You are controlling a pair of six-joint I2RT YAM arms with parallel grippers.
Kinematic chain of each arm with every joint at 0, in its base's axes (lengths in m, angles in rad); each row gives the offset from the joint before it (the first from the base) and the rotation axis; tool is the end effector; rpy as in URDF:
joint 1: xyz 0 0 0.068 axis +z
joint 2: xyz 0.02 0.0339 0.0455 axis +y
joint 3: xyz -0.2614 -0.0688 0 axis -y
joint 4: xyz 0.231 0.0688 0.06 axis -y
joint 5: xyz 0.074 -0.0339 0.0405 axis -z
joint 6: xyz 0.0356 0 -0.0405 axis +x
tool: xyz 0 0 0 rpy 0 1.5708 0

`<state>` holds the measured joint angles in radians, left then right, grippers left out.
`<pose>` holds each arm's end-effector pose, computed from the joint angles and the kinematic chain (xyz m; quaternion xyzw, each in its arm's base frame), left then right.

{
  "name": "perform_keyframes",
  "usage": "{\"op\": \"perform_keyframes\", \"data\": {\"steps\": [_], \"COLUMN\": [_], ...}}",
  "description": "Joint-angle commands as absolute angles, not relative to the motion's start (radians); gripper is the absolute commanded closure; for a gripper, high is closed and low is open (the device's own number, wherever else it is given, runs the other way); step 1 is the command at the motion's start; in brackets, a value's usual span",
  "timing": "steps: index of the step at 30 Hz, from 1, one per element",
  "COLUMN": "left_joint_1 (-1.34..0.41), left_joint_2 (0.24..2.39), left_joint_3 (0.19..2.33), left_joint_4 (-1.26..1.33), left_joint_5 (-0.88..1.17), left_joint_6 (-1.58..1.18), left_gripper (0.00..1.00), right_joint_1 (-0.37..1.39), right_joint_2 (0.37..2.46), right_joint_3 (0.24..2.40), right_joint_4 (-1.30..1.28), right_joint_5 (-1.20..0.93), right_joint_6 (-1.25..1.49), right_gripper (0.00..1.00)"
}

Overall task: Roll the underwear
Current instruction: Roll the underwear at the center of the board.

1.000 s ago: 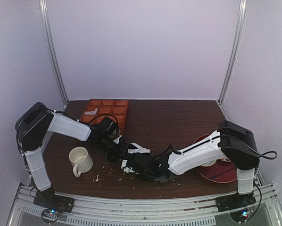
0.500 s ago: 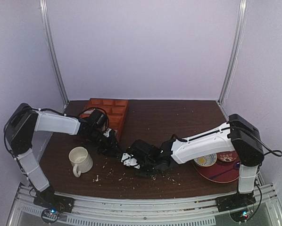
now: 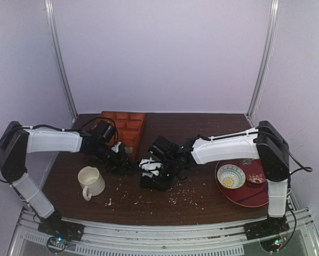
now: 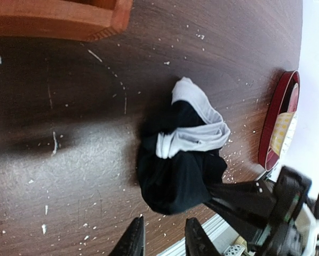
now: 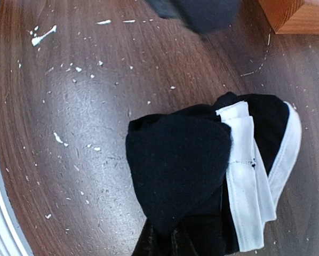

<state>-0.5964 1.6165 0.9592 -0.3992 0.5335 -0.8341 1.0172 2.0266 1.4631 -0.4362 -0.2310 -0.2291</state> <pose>0.2405 -0.1851 0.1899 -0.0440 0.9343 -0.3533 0.0180 0.2145 0.3625 0.1841 -0.5826 0.7550 0.2095 0.2159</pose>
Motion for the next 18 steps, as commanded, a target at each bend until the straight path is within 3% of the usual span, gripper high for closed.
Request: {"op": "perform_keyframes", "data": {"steps": [1, 18], "left_joint_1": [-0.595, -0.595], "left_joint_2": [1.567, 1.539], "left_joint_3": [0.937, 0.910], "left_joint_4": [-0.413, -0.405], "left_joint_5": [0.504, 0.510], "left_joint_6": [-0.820, -0.806], "left_gripper": [0.64, 0.64], "right_joint_1": [0.979, 0.847], "right_joint_2": [2.097, 2.177], "right_joint_3": [1.545, 1.671], "right_joint_4": [-0.548, -0.592], "right_joint_5": [-0.398, -0.760], "right_joint_6": [-0.195, -0.078], "right_gripper": [1.00, 1.00]}}
